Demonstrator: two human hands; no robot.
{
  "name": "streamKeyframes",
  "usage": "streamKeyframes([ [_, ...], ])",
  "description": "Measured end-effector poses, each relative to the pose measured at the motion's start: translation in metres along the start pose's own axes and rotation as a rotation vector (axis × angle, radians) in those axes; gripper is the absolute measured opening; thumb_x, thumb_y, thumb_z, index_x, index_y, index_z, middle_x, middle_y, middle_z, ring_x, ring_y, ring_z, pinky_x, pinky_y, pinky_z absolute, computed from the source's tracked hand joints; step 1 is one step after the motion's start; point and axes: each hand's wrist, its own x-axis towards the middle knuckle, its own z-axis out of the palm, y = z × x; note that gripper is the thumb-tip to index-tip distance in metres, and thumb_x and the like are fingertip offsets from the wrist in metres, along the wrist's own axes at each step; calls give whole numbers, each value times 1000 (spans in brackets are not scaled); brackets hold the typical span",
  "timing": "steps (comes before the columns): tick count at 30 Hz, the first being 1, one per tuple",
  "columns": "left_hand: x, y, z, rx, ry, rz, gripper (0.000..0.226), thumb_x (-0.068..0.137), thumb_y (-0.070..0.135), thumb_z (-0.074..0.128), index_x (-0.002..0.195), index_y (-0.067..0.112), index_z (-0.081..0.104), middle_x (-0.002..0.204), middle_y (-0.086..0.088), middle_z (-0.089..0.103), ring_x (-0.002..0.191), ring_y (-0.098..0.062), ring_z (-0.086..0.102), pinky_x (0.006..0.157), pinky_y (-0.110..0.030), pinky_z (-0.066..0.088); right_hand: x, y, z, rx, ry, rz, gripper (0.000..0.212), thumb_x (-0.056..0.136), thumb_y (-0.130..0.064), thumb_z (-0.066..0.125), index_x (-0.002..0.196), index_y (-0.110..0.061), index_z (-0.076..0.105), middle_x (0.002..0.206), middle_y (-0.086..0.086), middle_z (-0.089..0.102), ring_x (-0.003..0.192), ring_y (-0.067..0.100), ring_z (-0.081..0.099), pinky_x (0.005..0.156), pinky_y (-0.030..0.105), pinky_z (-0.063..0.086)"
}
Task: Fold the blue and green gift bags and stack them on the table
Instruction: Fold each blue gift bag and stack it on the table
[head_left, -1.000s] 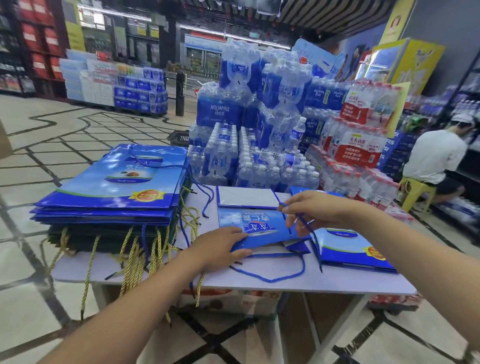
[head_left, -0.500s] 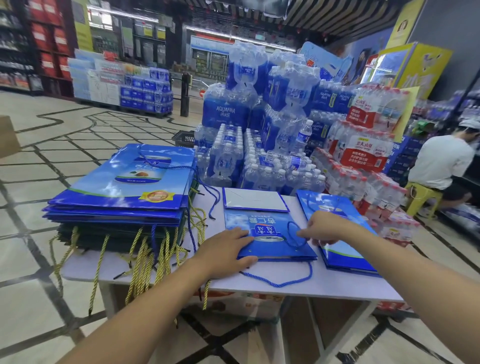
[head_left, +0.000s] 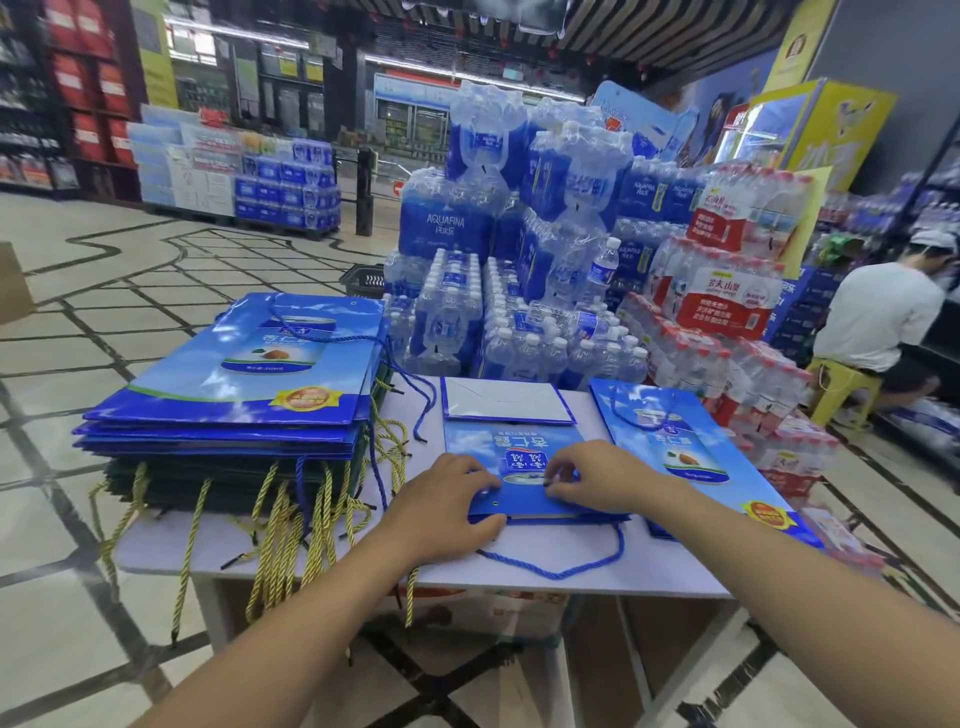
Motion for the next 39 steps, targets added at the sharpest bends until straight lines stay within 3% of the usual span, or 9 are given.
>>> streamKeyframes([
  [7,-3,0,-3,-90,17,7,25,87,54,57,107,39,56,119,21,53,117,-1,44,92,-35,52,4,-2,5,118,112,2,8,98,-28,59,100,-27,67,100,-7,71,94,16,64,87,38,53],
  [10,-4,0,-4,-131,35,4,21,83,50,58,100,38,55,111,19,54,108,-3,48,90,-36,52,5,-10,-5,252,146,-50,10,97,-24,64,98,-27,73,93,-10,74,87,8,66,80,29,55],
  [15,-6,3,-8,-176,25,-5,17,83,45,60,98,39,54,108,18,55,107,-5,49,90,-36,51,8,-24,-9,342,113,-114,16,100,-19,64,109,-22,77,99,-8,75,80,-4,69,73,12,53],
  [19,-8,3,-8,-190,32,-14,18,83,44,61,98,37,55,105,16,55,104,-5,49,88,-36,51,9,-33,-3,390,43,-179,7,94,-15,71,100,-14,73,87,1,77,77,7,73,78,23,58],
  [21,-9,3,-8,-193,28,-16,18,82,45,60,98,37,55,104,16,55,104,-5,49,88,-36,52,10,-36,1,360,11,-191,4,94,-16,71,93,-19,74,84,-2,77,76,7,72,79,27,59],
  [25,-8,3,-8,-205,36,-10,21,78,49,56,96,38,55,101,16,55,103,-5,49,87,-36,52,13,-41,4,347,-9,-194,10,95,-18,71,90,-26,75,82,-4,77,76,4,72,78,24,58],
  [33,-8,3,-8,-217,45,-11,17,81,44,61,96,36,56,100,16,55,102,-4,48,86,-33,50,16,-50,2,352,-39,-201,9,95,-16,70,96,-17,79,75,-13,75,73,2,71,73,18,55],
  [36,-8,3,-8,-224,54,-3,15,81,42,62,93,36,56,99,17,54,102,-4,48,85,-31,49,17,-53,4,307,-52,-210,11,94,-13,70,96,-17,80,79,-8,76,73,1,69,72,14,53],
  [39,-8,2,-7,-248,99,-3,13,81,42,64,91,35,60,95,16,52,97,-4,47,80,-29,48,20,-56,7,240,0,-243,11,92,-19,73,98,-21,81,82,-14,72,79,2,65,72,13,49],
])
